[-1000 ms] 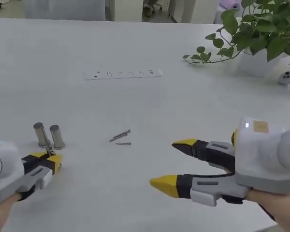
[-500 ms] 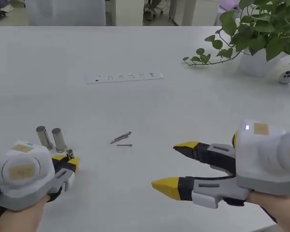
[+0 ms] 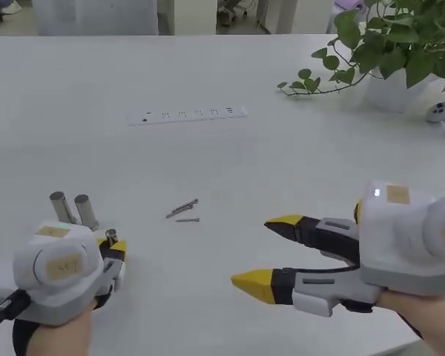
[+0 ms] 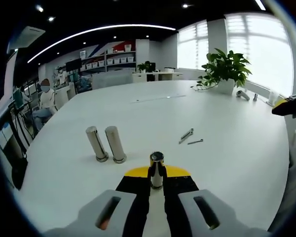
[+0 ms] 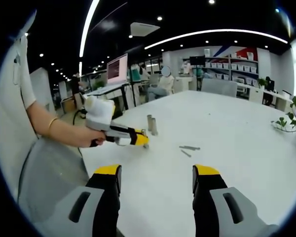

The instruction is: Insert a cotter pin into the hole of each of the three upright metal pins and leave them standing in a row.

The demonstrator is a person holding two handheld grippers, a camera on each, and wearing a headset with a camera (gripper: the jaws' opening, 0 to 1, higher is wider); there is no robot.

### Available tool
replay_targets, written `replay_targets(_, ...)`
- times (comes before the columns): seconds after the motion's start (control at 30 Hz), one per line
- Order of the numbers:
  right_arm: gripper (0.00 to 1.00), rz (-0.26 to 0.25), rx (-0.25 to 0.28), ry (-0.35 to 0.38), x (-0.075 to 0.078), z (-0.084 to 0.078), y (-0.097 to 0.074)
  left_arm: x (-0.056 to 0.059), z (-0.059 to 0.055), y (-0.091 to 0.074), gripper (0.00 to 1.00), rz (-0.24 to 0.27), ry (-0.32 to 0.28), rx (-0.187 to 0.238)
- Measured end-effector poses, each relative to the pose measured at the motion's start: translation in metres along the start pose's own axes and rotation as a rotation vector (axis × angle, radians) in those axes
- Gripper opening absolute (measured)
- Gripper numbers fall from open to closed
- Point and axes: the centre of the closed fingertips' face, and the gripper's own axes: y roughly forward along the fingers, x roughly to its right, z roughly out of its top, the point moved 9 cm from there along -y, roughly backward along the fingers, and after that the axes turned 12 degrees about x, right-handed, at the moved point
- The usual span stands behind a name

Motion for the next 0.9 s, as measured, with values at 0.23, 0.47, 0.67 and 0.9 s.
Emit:
replay_targets(0.23, 0.60, 0.004, -0.003, 0.002, -0.0010, -0.0028, 0.0026, 0.0030, -0.0028, 0.0004, 0.07, 0.048, -0.014, -0.008)
replay_targets(0.47, 0.60, 0.005, -0.009, 0.003, -0.0010, -0.0050, 0.0021, 0.0068, -0.0049, 0.0020, 0.07, 0.053, -0.011, -0.008)
replay_targets(0.67, 0.60, 0.004, -0.010, 0.007, -0.0011, -0.0065, 0.0016, 0.0075, -0.0051, 0.0022, 0.07, 0.053, -0.013, -0.003)
replay_targets(0.9, 0.60, 0.010, -0.016, 0.011, -0.0023, -0.0079, 0.0037, 0.0085, -0.0051, 0.0029, 0.08, 0.051, -0.008, -0.003)
